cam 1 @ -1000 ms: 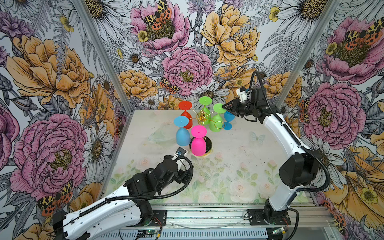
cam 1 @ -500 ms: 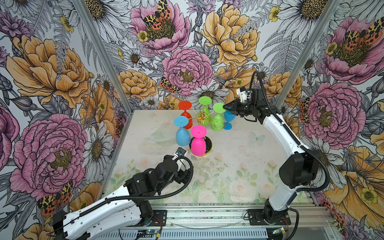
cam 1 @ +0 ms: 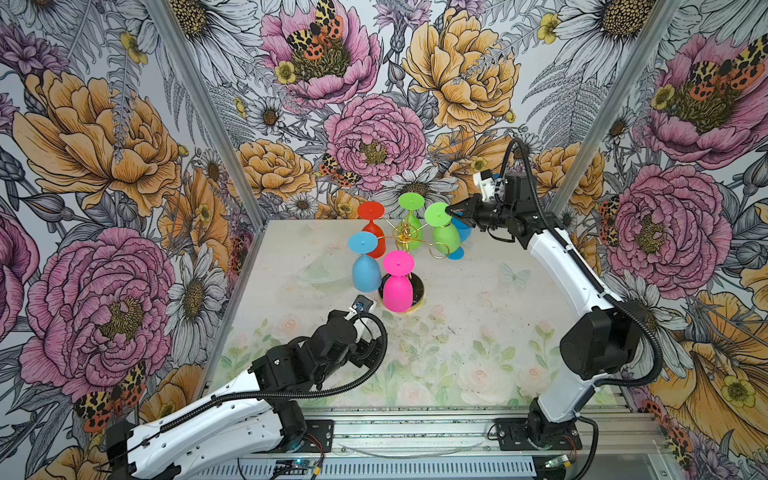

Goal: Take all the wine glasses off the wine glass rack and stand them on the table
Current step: 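Grasp the green glass base with the right gripper and lift it off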

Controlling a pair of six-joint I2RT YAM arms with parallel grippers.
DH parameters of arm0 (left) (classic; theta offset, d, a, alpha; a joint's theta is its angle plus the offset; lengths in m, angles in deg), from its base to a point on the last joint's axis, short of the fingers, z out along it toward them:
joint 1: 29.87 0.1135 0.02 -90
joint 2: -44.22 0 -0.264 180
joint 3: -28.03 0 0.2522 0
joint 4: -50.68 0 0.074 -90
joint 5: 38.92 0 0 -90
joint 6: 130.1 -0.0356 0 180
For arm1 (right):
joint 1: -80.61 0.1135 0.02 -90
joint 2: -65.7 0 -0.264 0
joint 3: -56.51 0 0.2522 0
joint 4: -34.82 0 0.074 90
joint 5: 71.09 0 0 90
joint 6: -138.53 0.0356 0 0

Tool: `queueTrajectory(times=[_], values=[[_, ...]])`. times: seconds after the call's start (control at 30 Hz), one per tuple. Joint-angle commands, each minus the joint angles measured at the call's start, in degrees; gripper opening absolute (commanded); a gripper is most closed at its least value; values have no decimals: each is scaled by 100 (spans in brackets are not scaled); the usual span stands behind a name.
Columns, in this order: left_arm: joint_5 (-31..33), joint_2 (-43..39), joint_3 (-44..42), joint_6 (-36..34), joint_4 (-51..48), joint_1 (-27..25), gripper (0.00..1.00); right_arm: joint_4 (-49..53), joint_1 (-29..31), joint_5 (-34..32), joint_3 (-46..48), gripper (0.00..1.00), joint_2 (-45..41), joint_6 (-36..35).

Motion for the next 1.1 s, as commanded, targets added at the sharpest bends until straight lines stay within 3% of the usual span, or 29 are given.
queueTrajectory(times=[0.0,0.6,0.7,0.87,1.07], values=[[-117,-9,-38,-41,142,47,99,18,53,132,92,0,-233,34],[-143,-119,-38,14,144,56,99,-184,297,310,114,0,-248,137],[96,-214,-9,243,89,122,99,-178,324,311,114,0,-280,140],[-177,-369,177,539,6,377,99,-175,329,319,358,0,-605,79],[-981,-282,434,544,54,483,99,-162,244,313,845,0,-1100,34]])
